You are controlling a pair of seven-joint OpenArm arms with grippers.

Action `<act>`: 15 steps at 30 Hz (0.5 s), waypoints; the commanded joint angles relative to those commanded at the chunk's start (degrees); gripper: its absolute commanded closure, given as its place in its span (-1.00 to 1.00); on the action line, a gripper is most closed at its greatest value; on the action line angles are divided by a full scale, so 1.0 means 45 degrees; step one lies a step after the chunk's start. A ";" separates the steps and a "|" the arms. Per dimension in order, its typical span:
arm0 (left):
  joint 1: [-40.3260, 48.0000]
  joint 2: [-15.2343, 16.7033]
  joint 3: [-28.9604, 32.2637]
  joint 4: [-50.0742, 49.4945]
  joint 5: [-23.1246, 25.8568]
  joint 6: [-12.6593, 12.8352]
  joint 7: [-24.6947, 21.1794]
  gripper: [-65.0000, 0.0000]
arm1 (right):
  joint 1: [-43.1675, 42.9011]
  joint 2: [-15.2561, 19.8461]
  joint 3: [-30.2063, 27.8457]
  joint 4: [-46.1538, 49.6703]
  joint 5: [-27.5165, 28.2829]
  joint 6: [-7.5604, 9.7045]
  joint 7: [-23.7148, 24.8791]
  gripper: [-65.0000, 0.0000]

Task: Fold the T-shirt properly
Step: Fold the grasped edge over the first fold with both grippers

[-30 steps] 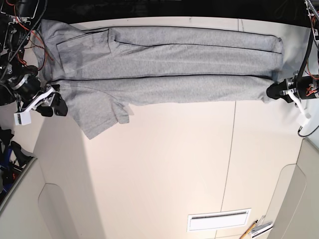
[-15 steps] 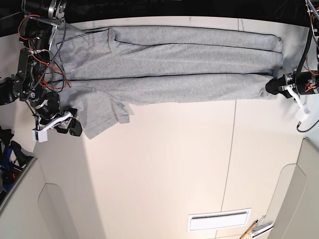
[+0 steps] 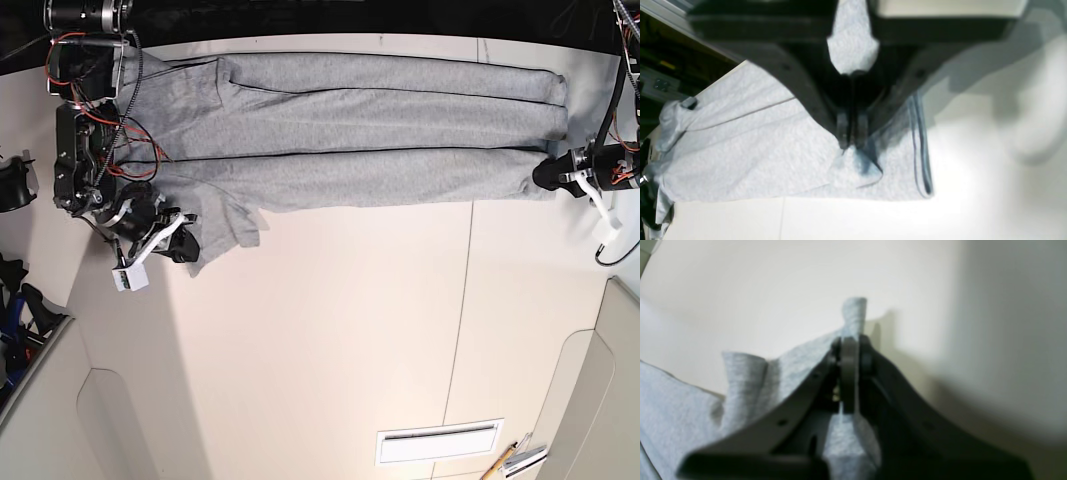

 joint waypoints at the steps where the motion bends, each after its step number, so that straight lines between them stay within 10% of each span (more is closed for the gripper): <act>1: 0.0005 0.0000 0.0000 0.0000 0.0000 0.0000 0.0010 1.00 | -0.0005 0.0000 0.0010 0.0427 0.0058 -0.0005 -0.0476 1.00; 7: 0.0049 -0.0063 0.0000 0.0024 -0.0238 0.0000 0.0403 1.00 | -0.1574 0.0063 0.1409 0.4711 0.2307 0.0005 -0.3303 1.00; 15: 0.0136 -0.0753 -0.0005 0.0437 -0.0860 0.0000 0.0991 1.00 | -0.5178 0.0068 0.4099 0.9228 0.4148 0.0015 -0.4391 1.00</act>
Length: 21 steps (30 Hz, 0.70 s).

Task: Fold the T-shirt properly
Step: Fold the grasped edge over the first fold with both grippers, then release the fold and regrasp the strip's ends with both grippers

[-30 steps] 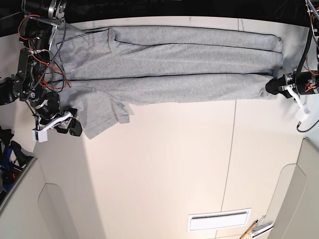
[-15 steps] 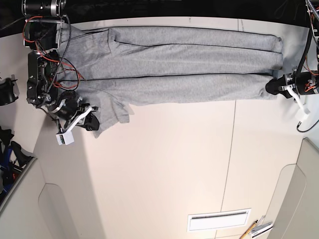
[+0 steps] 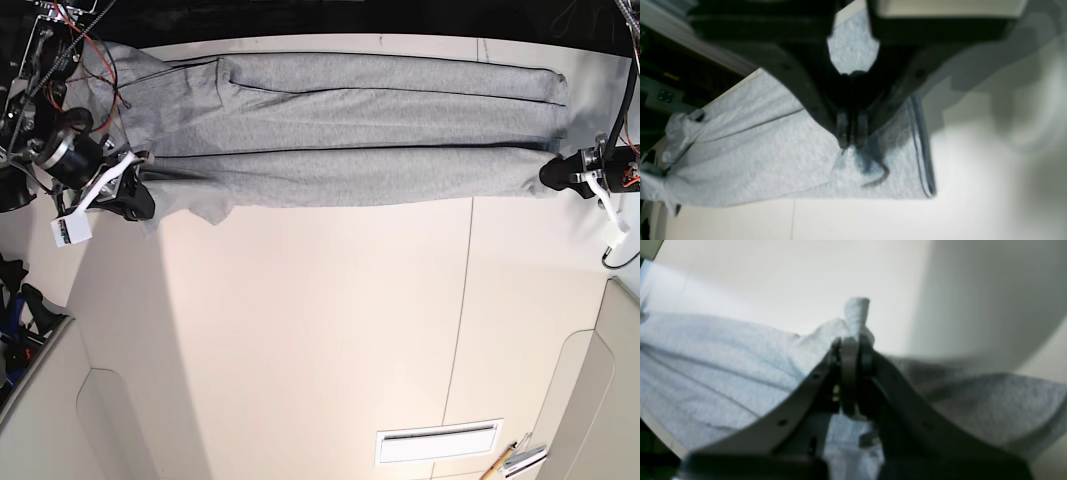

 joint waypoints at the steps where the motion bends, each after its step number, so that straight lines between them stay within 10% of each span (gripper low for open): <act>1: 0.0092 -0.0083 0.0000 0.0121 0.0005 0.0000 0.0024 1.00 | -0.0408 0.0000 0.0311 0.0243 0.0214 0.0000 -0.0010 1.00; 13: 0.1180 -0.0457 -0.0005 0.0889 0.0063 0.0000 0.0214 1.00 | -0.2268 -0.0010 0.1603 0.0481 0.0612 -0.0010 -0.0005 0.80; 16: 0.1180 -0.0457 -0.0005 0.0889 0.0102 0.0000 0.0209 0.46 | -0.2268 -0.0005 0.1603 0.0471 0.0612 -0.0010 -0.0005 0.18; 21: 0.1171 -0.0743 -0.0155 0.0889 -0.0675 0.0000 0.0257 0.07 | -0.2268 -0.0049 0.1617 0.0709 0.1491 -0.0044 -0.0262 0.15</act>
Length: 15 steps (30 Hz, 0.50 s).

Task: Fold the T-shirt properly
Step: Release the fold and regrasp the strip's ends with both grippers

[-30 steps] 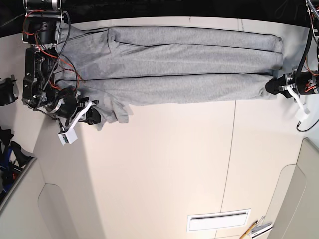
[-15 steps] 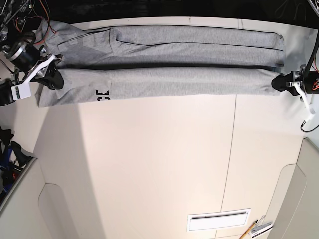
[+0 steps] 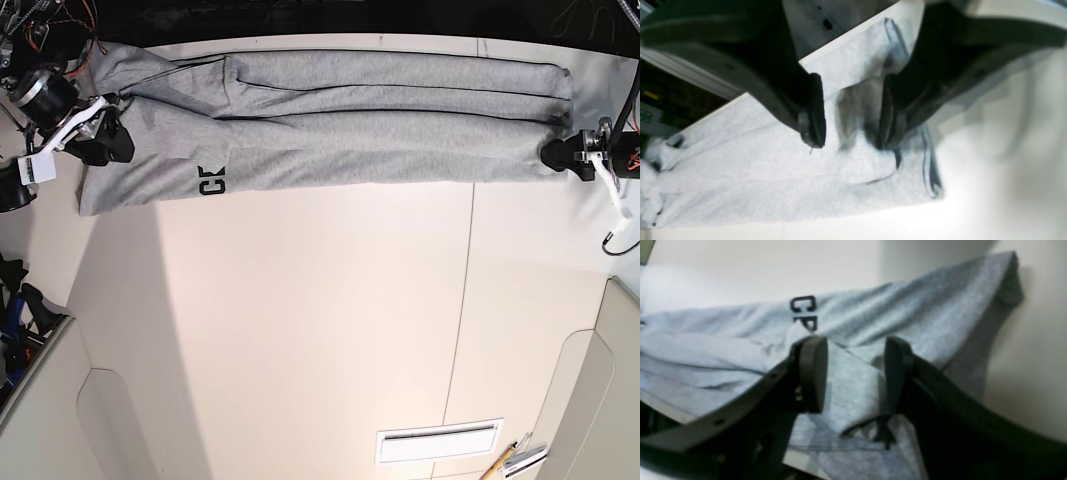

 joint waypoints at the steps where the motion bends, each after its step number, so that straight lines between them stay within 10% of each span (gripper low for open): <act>1: 0.0005 -0.0063 -0.0282 0.0000 -0.0029 0.0000 0.0010 0.07 | 0.0000 -0.0034 0.0010 0.0175 0.0112 -0.0005 -0.0034 0.15; 4: 0.0155 -0.0058 -0.1622 0.0000 -0.0291 0.0000 0.0198 0.07 | 0.0000 -0.0029 0.0010 0.0627 0.0121 0.0000 -0.0034 0.36; 7: 0.0865 0.0044 -0.3143 0.0000 -0.0510 0.0000 0.0180 -0.10 | 0.0000 -0.0034 -0.0029 0.0583 0.0029 0.0044 0.0034 1.00; 15: 0.2555 0.1399 -0.4051 -0.0034 0.0457 0.0000 -0.1035 -0.35 | 0.0083 -0.0019 -0.0573 -0.2215 -0.1651 0.0044 0.1462 1.00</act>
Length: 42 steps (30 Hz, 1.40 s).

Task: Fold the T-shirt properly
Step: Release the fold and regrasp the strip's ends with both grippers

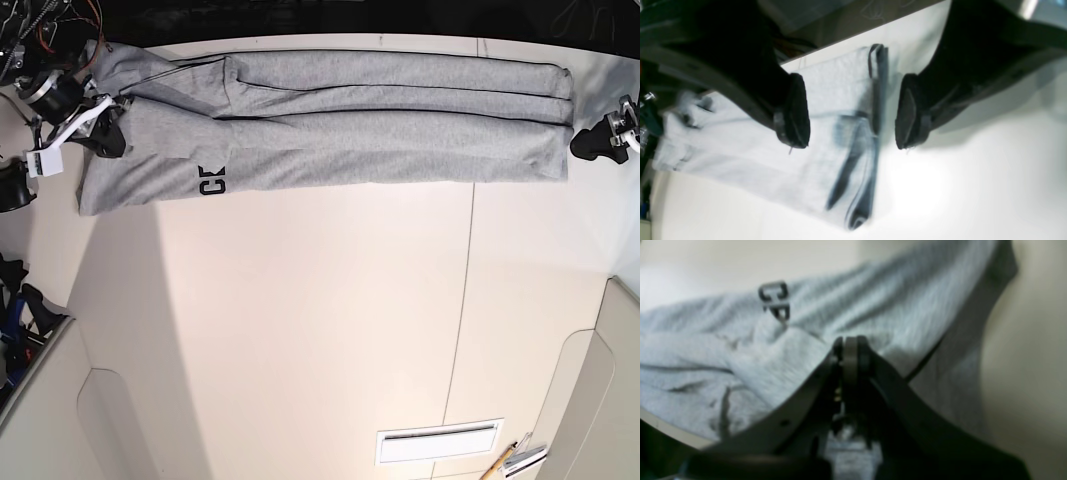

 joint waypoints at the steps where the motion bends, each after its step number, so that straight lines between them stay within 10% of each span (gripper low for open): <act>1: 0.0087 0.0170 0.0005 0.0000 0.0364 0.0000 -0.0364 -0.35 | 0.0029 -0.0005 -0.0073 -0.0471 0.0000 0.0000 0.0049 1.00; 20: 0.0903 0.1302 0.0019 0.0000 -0.0029 0.0000 0.0389 -0.33 | 0.0690 -0.0005 -0.0126 -0.1642 0.0588 -0.0005 0.0126 1.00; 29: 0.0821 0.1603 0.0053 0.0000 -0.0491 0.0000 0.0296 1.00 | 0.0695 -0.0005 -0.0121 -0.1637 0.1209 -0.0005 0.0034 1.00; 42: -0.0937 0.0578 -0.0437 0.0039 0.0733 0.0000 -0.0039 1.00 | 0.0690 -0.0005 0.0393 0.0617 0.2113 -0.0005 -0.1122 1.00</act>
